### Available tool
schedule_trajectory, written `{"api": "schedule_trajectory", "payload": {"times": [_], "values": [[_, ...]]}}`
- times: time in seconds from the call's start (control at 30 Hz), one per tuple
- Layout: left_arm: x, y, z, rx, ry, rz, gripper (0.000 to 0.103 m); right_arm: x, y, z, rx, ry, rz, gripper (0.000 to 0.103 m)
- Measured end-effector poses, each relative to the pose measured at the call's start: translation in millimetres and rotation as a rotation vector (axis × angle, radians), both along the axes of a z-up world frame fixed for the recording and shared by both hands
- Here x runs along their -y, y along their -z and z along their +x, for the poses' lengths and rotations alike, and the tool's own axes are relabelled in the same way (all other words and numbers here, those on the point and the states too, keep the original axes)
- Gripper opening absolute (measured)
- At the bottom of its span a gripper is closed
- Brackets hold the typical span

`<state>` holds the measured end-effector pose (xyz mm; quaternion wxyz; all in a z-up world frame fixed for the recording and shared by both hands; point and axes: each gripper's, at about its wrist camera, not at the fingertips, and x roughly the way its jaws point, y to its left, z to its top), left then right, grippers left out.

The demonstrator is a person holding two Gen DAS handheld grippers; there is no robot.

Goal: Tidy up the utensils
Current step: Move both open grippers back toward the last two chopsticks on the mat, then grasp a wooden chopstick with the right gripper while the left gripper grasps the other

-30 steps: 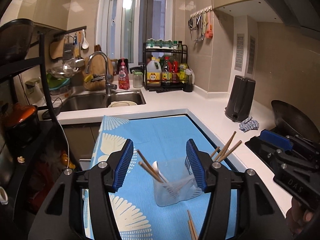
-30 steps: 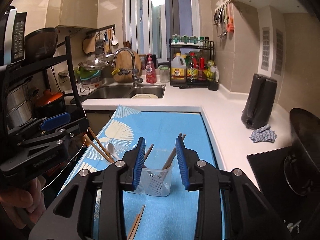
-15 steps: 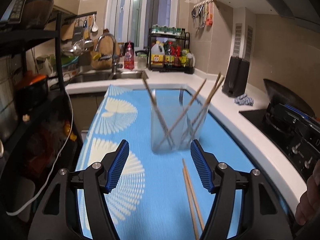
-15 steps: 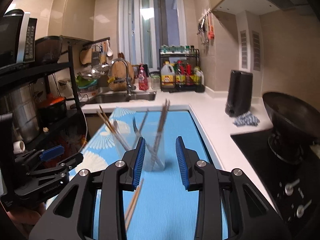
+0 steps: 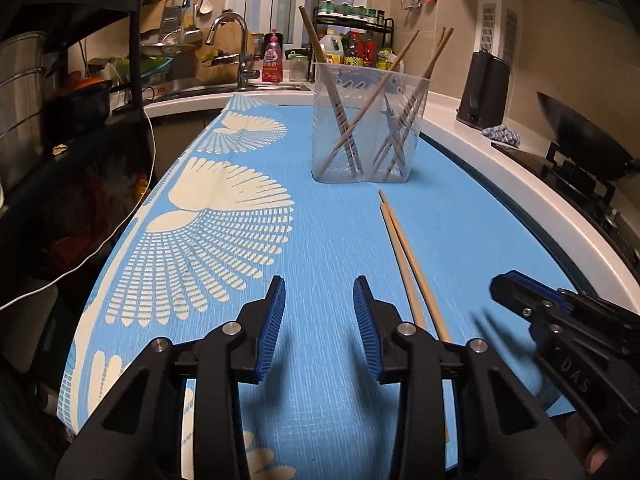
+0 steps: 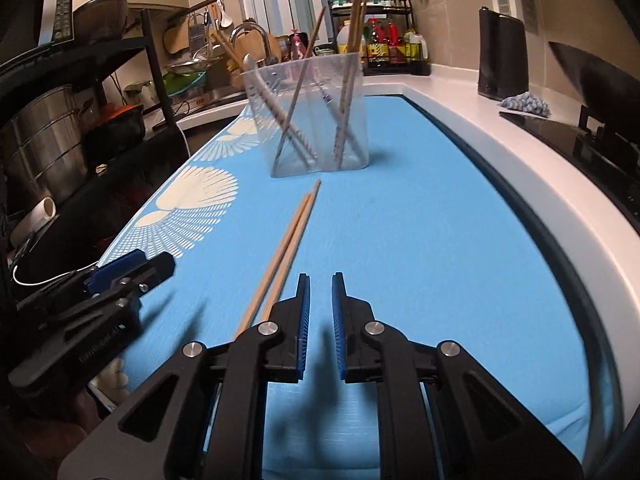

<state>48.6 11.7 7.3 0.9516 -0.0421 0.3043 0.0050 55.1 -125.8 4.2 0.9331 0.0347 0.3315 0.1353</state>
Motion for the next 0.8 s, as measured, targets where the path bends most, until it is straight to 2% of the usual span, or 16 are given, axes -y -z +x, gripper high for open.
{"api": "schedule_trajectory", "payload": {"times": [0.4, 0.63, 0.8], "values": [[-2, 3, -5, 0.011, -0.018, 0.006, 0.035, -21, 15, 2, -0.033, -0.045, -0.011, 0.014], [0, 5, -3, 0.007, -0.005, 0.001, 0.035, -30, 23, 2, -0.064, -0.069, -0.070, 0.019], [4, 7, -3, 0.006, 0.037, -0.029, 0.035, -24, 23, 2, -0.066, -0.054, -0.105, 0.013]]}}
